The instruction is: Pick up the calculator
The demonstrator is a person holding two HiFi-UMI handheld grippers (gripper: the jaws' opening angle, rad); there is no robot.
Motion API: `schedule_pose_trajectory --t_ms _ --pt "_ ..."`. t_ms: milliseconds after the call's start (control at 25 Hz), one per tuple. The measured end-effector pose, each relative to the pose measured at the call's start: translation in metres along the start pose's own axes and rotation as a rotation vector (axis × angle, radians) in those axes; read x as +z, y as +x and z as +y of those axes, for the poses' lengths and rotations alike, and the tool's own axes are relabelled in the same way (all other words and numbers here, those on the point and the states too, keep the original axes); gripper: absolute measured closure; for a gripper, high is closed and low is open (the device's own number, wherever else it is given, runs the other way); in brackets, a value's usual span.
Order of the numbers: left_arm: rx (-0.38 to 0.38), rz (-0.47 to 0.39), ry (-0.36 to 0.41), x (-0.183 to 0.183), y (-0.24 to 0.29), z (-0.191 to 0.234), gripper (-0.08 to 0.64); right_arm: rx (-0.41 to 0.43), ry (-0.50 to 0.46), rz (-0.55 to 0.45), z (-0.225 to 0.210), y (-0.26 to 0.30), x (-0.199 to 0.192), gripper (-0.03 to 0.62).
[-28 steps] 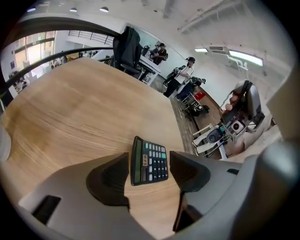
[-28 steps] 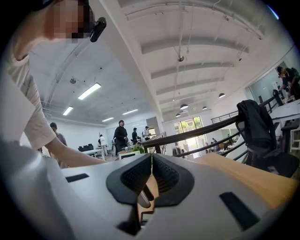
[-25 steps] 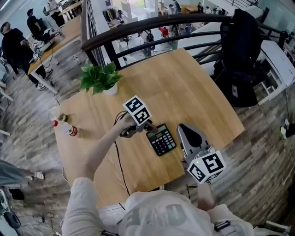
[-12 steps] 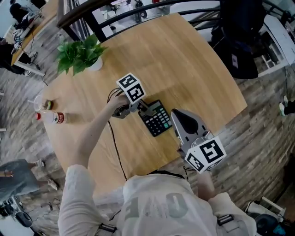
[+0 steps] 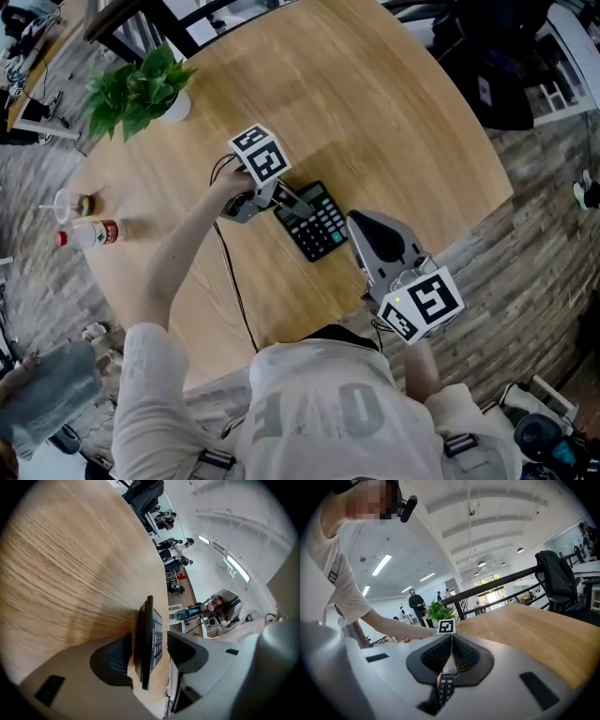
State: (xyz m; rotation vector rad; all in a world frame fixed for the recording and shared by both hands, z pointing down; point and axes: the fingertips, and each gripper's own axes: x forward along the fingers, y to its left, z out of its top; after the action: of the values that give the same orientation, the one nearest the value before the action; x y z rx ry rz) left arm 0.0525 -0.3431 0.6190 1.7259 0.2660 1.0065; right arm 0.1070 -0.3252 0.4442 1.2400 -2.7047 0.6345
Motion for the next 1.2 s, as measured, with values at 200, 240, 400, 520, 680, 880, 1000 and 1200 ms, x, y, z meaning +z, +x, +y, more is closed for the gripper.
schedule_pose_trajectory --t_ms 200,240,400,520,680,880,1000,1200 --pt "0.032 0.056 0.017 0.002 0.013 0.000 0.400 0.004 0.002 0.022 0.001 0.003 -0.008 0.571" --pt "0.044 0.068 0.018 0.001 0.014 0.002 0.431 0.007 0.003 0.025 0.002 0.004 -0.009 0.571" --pt "0.053 0.078 -0.011 0.000 0.016 0.003 0.433 0.022 0.005 0.031 0.005 0.004 -0.011 0.571" --pt "0.070 0.077 -0.015 0.001 0.016 0.002 0.436 0.025 -0.001 0.038 0.006 0.002 -0.012 0.570" --pt "0.111 0.058 -0.033 0.001 0.014 0.003 0.439 0.018 -0.009 0.030 0.007 -0.002 -0.009 0.571" --pt "0.187 -0.003 -0.028 -0.001 0.011 -0.002 0.440 0.003 -0.029 0.008 0.011 -0.012 -0.003 0.571" --pt "0.255 -0.080 -0.022 0.000 0.001 -0.004 0.442 -0.004 -0.046 -0.015 0.017 -0.020 0.004 0.571" --pt "0.379 -0.316 0.007 0.008 -0.031 -0.017 0.443 -0.021 -0.064 -0.064 0.030 -0.037 0.017 0.571"
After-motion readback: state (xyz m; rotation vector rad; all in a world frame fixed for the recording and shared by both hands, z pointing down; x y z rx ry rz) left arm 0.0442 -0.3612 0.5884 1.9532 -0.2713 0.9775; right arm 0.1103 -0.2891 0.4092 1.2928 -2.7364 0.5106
